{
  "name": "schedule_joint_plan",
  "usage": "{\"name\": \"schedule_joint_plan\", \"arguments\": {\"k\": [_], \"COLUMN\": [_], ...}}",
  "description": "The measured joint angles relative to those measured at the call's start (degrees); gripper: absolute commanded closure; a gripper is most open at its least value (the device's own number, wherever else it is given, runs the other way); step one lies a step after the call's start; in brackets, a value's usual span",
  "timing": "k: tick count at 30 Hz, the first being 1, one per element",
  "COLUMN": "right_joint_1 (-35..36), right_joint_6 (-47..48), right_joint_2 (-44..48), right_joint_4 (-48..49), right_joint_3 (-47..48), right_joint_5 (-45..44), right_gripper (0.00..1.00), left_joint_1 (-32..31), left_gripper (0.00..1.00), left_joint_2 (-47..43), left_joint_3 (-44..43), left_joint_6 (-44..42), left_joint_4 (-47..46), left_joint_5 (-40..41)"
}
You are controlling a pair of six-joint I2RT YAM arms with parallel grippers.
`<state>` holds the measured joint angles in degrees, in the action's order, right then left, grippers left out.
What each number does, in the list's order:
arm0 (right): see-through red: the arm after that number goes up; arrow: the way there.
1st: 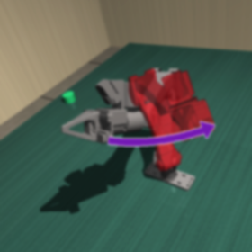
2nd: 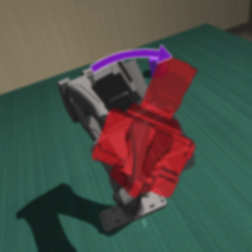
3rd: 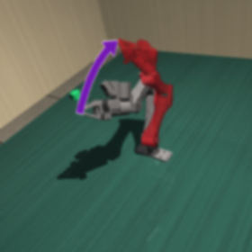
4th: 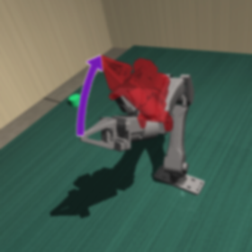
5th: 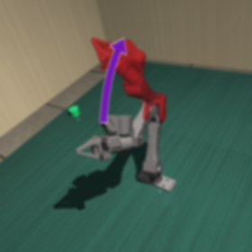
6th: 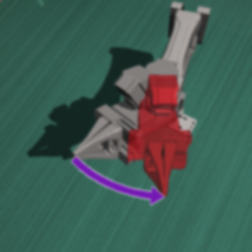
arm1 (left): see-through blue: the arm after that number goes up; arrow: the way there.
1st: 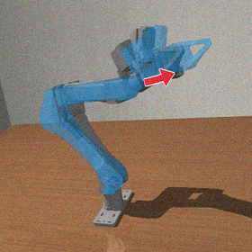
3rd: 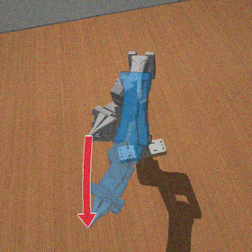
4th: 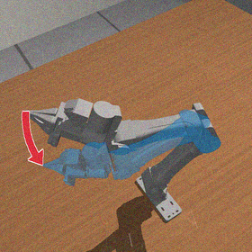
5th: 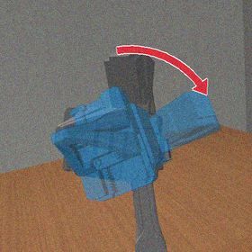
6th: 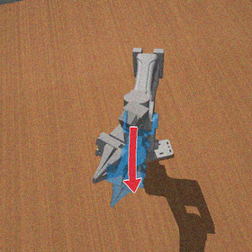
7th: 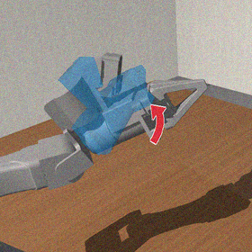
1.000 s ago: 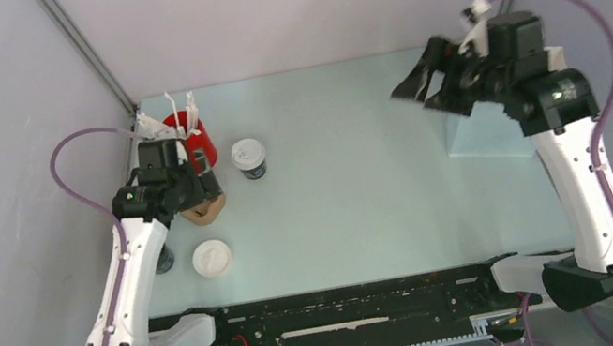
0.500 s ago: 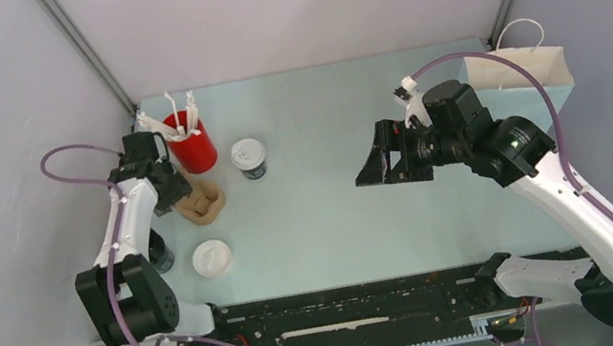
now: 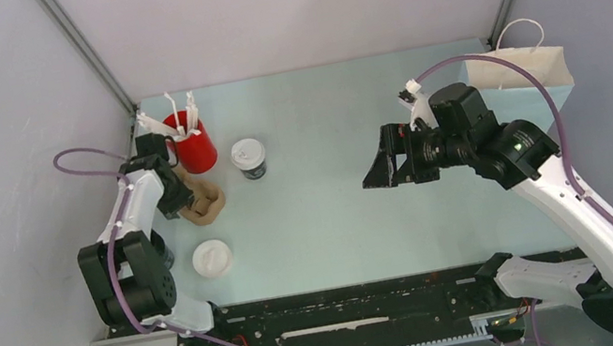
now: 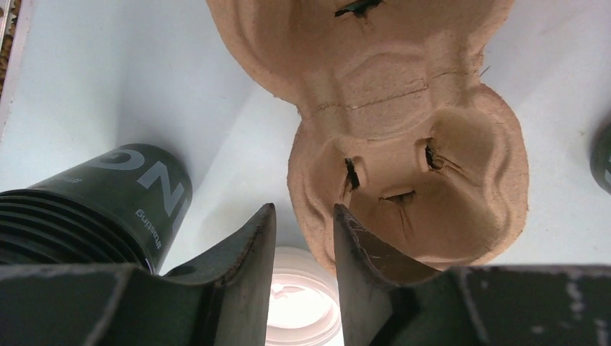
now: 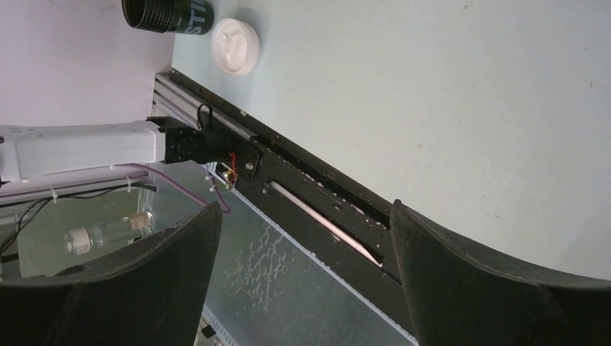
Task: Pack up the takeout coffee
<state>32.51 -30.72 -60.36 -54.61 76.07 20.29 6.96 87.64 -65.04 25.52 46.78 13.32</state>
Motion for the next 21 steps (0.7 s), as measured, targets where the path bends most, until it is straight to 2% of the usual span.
{"name": "schedule_joint_plan", "arguments": {"k": [17,21], "right_joint_1": [-3.3,-3.6], "right_joint_6": [2.2,2.2], "right_joint_2": [0.8,1.5], "right_joint_4": [0.1,0.1], "right_joint_3": [-3.3,-3.7], "right_joint_5": [2.4,2.5], "right_gripper": [0.04,0.04], "left_joint_1": [-2.8,-2.8], "left_gripper": [0.64,0.69], "left_joint_2": [4.0,4.3], "left_joint_3": [-1.4,-2.3], "left_joint_6": [0.0,-0.2], "left_joint_4": [1.8,2.6], "left_joint_5": [3.1,3.6]}}
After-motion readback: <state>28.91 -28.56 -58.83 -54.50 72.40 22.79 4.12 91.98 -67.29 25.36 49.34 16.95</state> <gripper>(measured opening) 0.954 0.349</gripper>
